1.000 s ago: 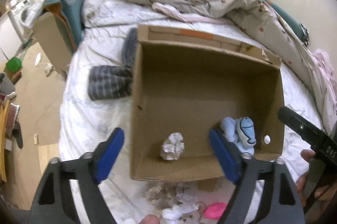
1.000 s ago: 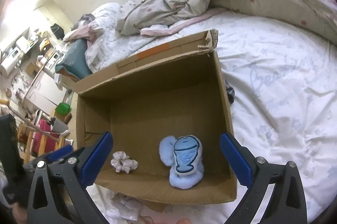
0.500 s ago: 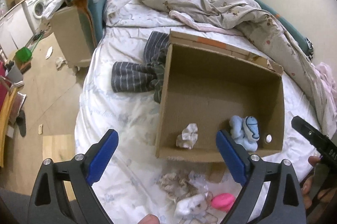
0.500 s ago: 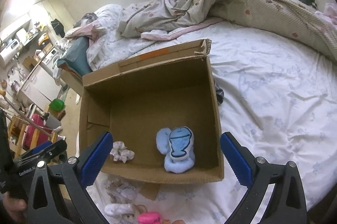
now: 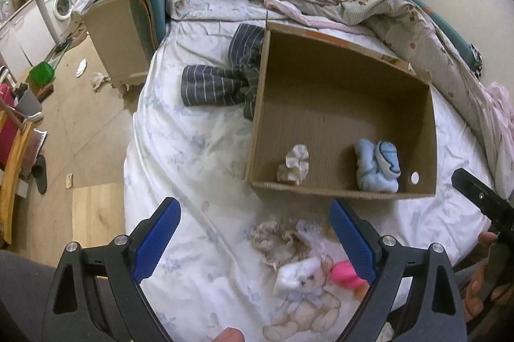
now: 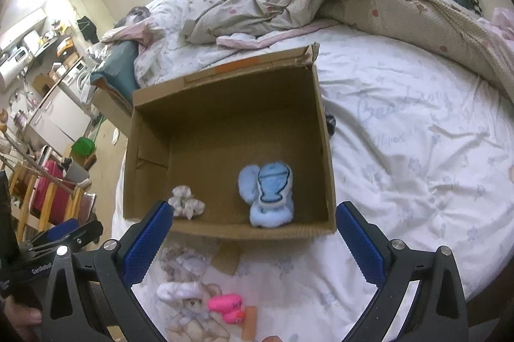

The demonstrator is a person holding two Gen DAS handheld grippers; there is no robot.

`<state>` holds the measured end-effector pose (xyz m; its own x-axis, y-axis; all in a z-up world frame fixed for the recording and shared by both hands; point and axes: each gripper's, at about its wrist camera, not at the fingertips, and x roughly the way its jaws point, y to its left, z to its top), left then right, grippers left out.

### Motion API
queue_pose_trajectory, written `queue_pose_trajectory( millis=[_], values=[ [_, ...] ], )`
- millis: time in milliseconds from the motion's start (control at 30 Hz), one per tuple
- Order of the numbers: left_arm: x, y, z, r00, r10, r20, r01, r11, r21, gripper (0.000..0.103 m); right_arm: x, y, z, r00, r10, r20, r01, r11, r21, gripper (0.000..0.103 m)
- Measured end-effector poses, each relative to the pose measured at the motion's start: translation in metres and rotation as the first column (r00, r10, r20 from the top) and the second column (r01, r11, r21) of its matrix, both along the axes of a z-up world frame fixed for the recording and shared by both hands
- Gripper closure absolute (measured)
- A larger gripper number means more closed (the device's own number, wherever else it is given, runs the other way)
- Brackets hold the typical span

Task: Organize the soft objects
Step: 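Grasp the tan cylinder with the right tool while the left tool grasps a white cloth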

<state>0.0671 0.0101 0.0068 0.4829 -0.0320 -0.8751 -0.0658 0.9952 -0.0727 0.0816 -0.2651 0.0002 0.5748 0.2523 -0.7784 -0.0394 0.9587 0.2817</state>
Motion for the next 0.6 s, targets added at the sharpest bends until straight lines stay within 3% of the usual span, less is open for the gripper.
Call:
queue_pose_trajectory(
  millis=[333,500,600],
  values=[
    [-0.015,-0.005,-0.008,0.999,-0.011,-0.047,0.012,0.999,0.035,0.010,-0.025,0.015,-0.022,0.992,0.069,-0.103,-0.071,0.997,-0.018,0.000],
    [-0.016,-0.005,-0.010,0.997,0.006,-0.080,-0.004,1.000,0.017,0.010,-0.029,0.014,-0.042,0.967,0.126,-0.223,-0.114,0.991,0.064,0.000],
    [-0.016,-0.006,-0.011,0.997,0.009,-0.080,-0.006,0.999,0.046,0.010,-0.029,0.010,-0.054,0.954,0.117,-0.276,-0.098,0.992,0.081,0.000]
  ],
)
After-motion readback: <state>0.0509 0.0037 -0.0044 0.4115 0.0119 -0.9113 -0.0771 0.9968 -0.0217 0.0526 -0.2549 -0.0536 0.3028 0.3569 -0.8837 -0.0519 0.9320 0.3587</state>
